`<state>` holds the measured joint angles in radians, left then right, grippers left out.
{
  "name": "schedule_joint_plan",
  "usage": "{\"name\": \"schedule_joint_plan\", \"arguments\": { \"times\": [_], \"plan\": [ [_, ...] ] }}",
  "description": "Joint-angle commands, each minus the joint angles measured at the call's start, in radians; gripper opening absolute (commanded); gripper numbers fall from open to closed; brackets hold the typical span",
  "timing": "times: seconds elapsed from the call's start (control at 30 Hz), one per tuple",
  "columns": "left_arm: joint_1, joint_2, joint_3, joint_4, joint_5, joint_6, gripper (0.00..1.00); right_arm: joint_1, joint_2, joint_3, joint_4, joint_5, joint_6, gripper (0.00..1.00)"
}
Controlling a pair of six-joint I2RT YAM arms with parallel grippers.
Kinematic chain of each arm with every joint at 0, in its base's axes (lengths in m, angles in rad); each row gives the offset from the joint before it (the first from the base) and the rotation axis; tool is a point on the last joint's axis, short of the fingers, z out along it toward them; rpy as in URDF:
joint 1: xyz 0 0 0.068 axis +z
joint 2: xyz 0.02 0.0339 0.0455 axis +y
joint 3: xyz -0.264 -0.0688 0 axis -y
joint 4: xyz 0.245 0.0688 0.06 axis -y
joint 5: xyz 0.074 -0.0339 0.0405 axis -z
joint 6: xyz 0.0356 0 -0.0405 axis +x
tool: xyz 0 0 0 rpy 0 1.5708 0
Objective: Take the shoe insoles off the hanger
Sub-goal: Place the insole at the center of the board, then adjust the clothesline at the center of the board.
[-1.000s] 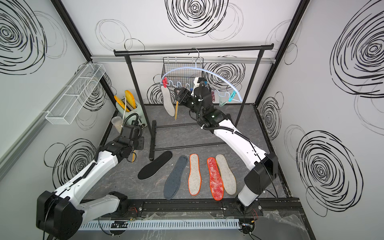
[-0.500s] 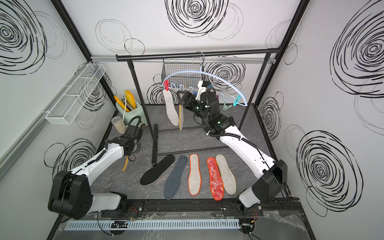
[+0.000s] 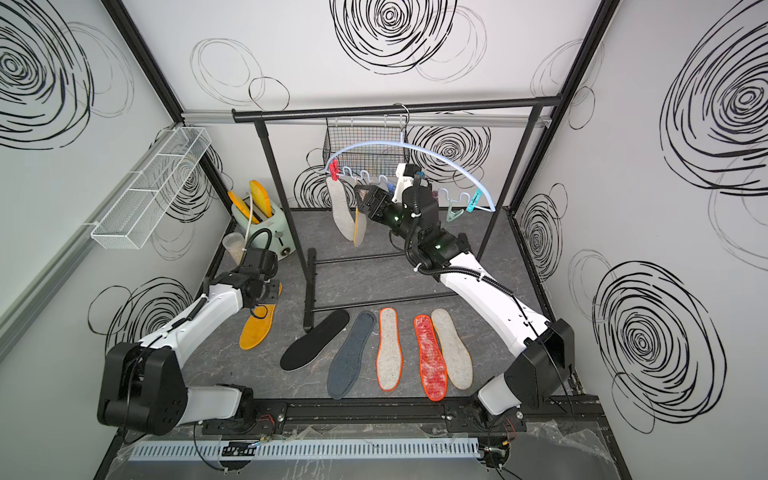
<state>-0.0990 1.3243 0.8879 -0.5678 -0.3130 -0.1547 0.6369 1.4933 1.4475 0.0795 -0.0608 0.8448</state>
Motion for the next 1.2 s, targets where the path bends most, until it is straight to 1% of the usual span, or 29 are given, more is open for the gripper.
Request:
{"name": "schedule_joint_plan", "arguments": {
  "times": [0.0, 0.13, 0.23, 0.3, 0.33, 0.37, 0.4, 0.47, 0.53, 0.6, 0.67, 0.7, 0.8, 1.0, 1.17],
  "plan": [
    [0.022, -0.079, -0.004, 0.041, 0.097, -0.027, 0.52, -0.006, -0.009, -0.084, -0.082, 0.017, 0.008, 0.82],
    [0.018, -0.207, -0.023, 0.076, 0.219, -0.035, 0.49, -0.006, -0.03, -0.125, -0.07, 0.029, -0.009, 0.83],
    [0.006, -0.371, -0.087, 0.207, 0.45, -0.068, 0.47, -0.012, -0.027, -0.125, -0.071, 0.015, -0.02, 0.83],
    [-0.029, -0.487, -0.175, 0.404, 0.654, -0.148, 0.51, -0.014, -0.03, -0.127, -0.065, 0.002, -0.03, 0.83],
    [-0.054, -0.518, -0.205, 0.485, 0.695, -0.188, 0.53, -0.014, -0.032, -0.125, -0.066, 0.008, -0.038, 0.84],
    [-0.098, -0.538, -0.223, 0.557, 0.705, -0.221, 0.54, -0.014, -0.035, -0.124, -0.068, 0.013, -0.043, 0.84],
    [-0.151, -0.54, -0.223, 0.599, 0.687, -0.233, 0.56, -0.017, -0.033, -0.122, -0.063, 0.004, -0.056, 0.84],
    [-0.248, -0.51, -0.175, 0.599, 0.622, -0.19, 0.58, -0.02, -0.032, -0.116, -0.07, 0.003, -0.095, 0.85],
    [-0.301, -0.459, -0.113, 0.585, 0.56, -0.157, 0.59, -0.019, -0.032, -0.128, -0.055, 0.003, -0.152, 0.85],
    [-0.306, -0.397, -0.063, 0.604, 0.578, -0.152, 0.59, -0.016, -0.042, -0.184, 0.027, -0.016, -0.281, 0.84],
    [-0.307, -0.35, -0.04, 0.648, 0.6, -0.16, 0.59, -0.016, -0.045, -0.222, 0.06, 0.008, -0.373, 0.82],
    [-0.309, -0.323, -0.03, 0.672, 0.614, -0.16, 0.59, -0.018, -0.044, -0.241, 0.082, 0.006, -0.448, 0.83],
    [-0.321, -0.264, -0.006, 0.731, 0.622, -0.15, 0.59, -0.021, -0.047, -0.317, 0.182, 0.009, -0.605, 0.83],
    [-0.342, -0.165, 0.046, 0.8, 0.619, -0.095, 0.6, -0.017, -0.07, -0.42, 0.349, -0.087, -0.823, 0.85],
    [-0.352, -0.091, 0.078, 0.855, 0.64, -0.094, 0.6, -0.023, -0.057, -0.464, 0.419, -0.129, -0.924, 0.86]
  ]
}}
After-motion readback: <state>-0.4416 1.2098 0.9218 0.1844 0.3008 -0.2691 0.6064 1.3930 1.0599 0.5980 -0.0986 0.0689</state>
